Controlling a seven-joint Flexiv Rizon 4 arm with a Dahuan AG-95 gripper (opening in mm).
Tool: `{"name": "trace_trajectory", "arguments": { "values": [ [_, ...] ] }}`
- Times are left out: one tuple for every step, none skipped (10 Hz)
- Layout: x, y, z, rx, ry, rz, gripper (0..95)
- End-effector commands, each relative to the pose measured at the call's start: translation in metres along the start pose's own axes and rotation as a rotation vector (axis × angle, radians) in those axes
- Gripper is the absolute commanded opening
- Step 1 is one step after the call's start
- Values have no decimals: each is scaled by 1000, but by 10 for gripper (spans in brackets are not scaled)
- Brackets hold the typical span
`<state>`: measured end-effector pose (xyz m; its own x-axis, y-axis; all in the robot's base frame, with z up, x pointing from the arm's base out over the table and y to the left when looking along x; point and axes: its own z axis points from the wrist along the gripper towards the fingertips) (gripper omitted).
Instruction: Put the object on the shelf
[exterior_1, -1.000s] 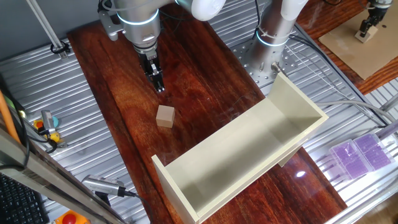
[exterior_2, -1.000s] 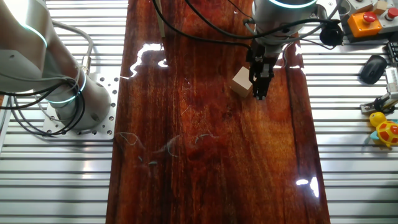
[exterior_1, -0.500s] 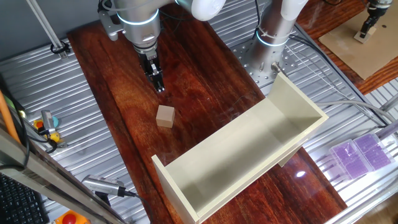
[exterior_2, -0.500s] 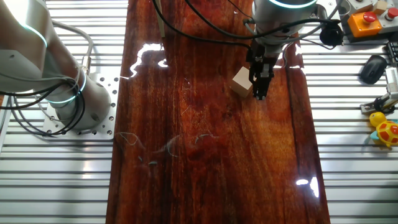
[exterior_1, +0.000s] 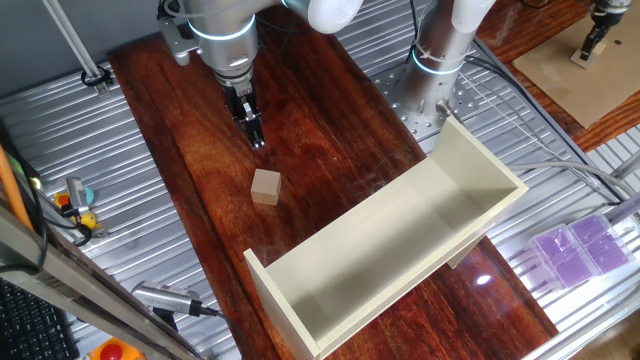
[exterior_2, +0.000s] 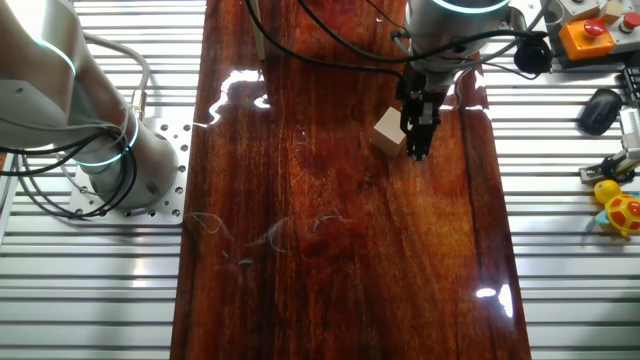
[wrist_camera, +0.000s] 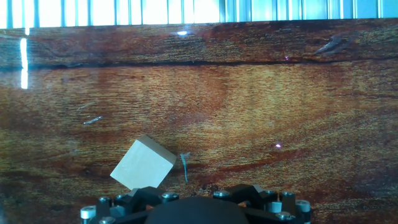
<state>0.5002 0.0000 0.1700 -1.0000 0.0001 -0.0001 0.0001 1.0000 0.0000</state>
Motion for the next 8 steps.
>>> {"name": "trace_trajectory", "arguments": {
  "values": [
    [0,0,0,-83,-14,-118,0],
    [0,0,0,-78,-13,-123,0],
    [0,0,0,-77,-10,-133,0],
    [0,0,0,-74,-8,-141,0],
    [0,0,0,-67,-5,-151,0],
    [0,0,0,-66,-5,-160,0],
    [0,0,0,-67,-5,-170,0],
    [0,0,0,-68,-7,-186,0]
  ]
}}
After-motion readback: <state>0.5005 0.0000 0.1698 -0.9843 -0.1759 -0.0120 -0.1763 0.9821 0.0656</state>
